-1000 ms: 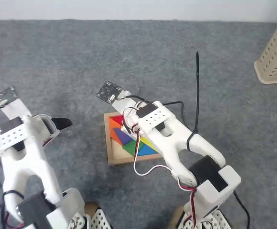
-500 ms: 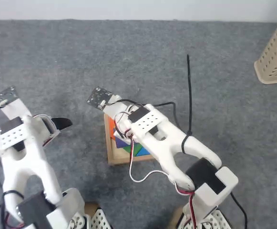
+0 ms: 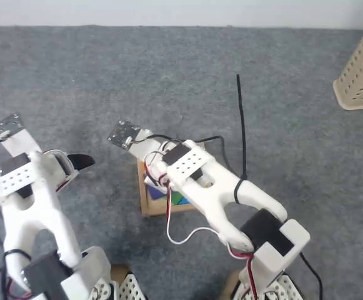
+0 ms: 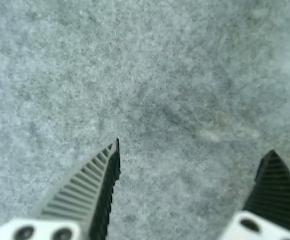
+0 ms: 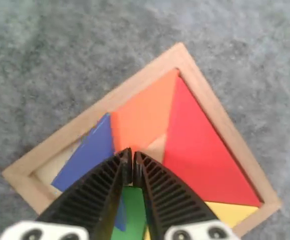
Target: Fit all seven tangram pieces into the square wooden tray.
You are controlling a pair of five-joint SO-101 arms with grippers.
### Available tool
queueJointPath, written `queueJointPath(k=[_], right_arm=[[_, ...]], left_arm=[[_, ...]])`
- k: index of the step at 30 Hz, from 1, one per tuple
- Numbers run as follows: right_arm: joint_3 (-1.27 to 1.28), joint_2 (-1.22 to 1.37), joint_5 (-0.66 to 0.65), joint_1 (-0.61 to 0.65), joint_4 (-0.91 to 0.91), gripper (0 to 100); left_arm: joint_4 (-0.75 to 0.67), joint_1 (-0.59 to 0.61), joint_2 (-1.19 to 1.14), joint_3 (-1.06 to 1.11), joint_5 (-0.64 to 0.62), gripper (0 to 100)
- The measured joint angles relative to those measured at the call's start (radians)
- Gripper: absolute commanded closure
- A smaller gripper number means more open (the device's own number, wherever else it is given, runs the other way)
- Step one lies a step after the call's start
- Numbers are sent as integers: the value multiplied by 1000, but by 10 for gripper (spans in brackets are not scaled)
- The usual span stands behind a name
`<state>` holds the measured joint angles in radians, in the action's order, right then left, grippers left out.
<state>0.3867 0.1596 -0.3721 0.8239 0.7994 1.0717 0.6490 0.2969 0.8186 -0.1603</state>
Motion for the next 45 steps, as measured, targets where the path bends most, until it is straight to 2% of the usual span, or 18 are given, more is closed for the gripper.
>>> queueJointPath(k=[30, 36, 45], right_arm=[[15, -3, 43, 12, 100, 991], [129, -135, 43, 12, 104, 991], [367, -454, 75, 11, 104, 991]], left_arm=[[0, 0, 0, 0, 0, 604], [0, 0, 0, 0, 0, 604], [0, -68, 0, 38, 3, 604]])
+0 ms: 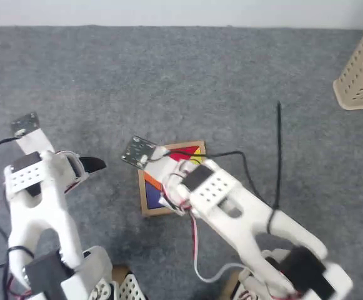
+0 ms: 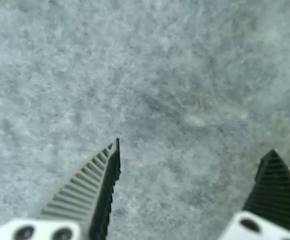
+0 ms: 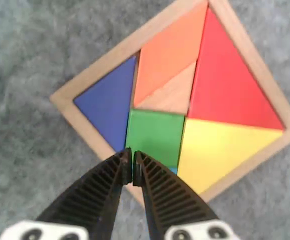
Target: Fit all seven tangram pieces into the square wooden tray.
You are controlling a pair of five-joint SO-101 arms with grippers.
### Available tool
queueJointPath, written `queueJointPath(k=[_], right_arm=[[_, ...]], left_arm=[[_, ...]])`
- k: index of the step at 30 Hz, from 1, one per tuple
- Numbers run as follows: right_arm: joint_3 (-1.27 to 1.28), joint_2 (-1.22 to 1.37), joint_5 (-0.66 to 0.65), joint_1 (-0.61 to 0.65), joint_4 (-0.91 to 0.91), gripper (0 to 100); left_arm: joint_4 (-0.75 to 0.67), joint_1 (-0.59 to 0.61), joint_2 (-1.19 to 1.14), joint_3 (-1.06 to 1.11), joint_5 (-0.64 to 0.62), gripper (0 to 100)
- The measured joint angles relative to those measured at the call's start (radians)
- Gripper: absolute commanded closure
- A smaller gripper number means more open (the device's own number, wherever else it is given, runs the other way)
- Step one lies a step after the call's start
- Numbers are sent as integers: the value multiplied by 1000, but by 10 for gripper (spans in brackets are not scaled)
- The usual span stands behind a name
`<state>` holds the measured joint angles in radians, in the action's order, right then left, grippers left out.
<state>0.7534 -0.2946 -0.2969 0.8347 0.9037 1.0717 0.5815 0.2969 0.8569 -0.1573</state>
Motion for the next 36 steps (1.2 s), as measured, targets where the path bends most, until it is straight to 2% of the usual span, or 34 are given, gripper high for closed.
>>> queueJointPath(k=[7, 12, 15, 22, 28, 36], right_arm=[[132, -138, 28, -109, 0, 991], [235, -204, 29, -233, 0, 991], [282, -259, 29, -298, 0, 991], [405, -422, 29, -416, 0, 991], [534, -606, 29, -489, 2, 991], [678, -852, 29, -646, 63, 989]], left_arm=[[0, -84, 0, 37, 114, 607], [0, -157, 3, 58, 164, 701], [0, -176, 26, 68, 199, 719], [-95, -186, 285, 256, 218, 720], [-109, -232, 552, 390, 218, 720], [-109, -278, 704, 465, 219, 718]])
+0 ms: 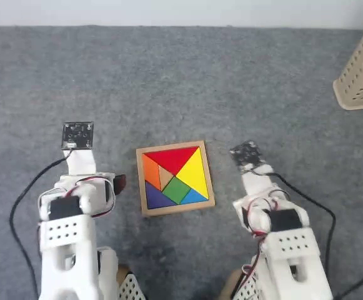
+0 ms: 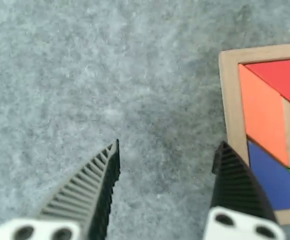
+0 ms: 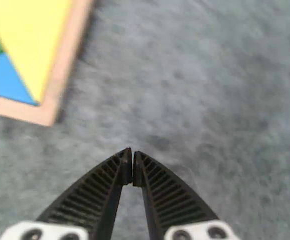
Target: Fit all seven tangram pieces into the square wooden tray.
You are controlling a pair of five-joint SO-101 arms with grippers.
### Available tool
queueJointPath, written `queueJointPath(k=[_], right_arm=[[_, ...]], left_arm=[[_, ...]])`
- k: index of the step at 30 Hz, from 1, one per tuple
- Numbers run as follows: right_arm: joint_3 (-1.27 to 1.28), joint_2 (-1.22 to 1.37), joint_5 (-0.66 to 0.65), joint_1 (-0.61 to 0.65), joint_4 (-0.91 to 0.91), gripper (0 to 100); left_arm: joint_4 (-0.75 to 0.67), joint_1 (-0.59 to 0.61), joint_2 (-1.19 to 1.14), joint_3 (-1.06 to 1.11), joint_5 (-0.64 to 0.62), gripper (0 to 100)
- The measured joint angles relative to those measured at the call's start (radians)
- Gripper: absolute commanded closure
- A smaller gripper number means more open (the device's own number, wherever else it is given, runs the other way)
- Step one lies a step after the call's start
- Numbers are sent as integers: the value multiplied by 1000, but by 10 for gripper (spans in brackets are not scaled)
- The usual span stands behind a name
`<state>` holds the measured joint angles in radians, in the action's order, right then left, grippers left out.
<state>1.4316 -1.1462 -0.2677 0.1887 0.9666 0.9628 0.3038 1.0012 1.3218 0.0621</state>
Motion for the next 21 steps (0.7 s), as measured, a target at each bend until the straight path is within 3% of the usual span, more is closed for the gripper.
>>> queueJointPath(k=[10, 17, 21], right_arm=[[184, -345, 0, -91, 26, 991], [235, -640, 2, -146, 173, 990], [235, -647, 2, -233, 204, 990]], left_arm=[[0, -3, 275, 149, 0, 717], [0, -2, 605, 321, 0, 720], [21, 8, 799, 362, 0, 719]])
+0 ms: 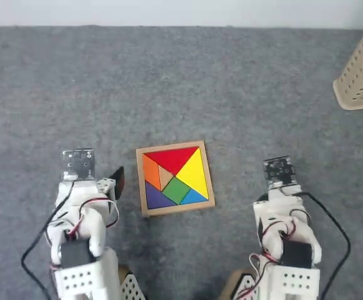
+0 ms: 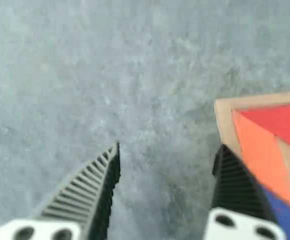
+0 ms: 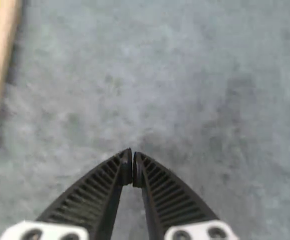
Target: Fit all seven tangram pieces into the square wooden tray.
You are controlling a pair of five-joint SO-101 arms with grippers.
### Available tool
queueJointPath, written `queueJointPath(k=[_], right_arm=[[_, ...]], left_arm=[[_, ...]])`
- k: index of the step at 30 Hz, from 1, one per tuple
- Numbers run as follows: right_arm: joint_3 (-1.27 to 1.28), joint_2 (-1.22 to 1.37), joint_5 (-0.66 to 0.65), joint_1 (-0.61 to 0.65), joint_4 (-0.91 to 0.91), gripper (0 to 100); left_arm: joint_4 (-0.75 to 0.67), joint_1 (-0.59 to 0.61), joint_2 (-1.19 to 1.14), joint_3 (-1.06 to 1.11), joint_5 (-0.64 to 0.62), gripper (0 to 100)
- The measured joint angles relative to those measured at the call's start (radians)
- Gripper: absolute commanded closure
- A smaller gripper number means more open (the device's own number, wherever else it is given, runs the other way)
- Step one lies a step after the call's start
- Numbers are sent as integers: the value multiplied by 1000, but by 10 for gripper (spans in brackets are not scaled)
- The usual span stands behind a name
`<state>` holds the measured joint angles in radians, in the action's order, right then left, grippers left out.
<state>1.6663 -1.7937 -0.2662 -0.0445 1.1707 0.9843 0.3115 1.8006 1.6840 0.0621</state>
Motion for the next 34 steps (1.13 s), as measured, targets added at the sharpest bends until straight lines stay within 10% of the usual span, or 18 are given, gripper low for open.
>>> queueJointPath(k=[34], right_arm=[[0, 2, 0, -132, 126, 990]], left_arm=[[98, 11, -86, 11, 2, 720]])
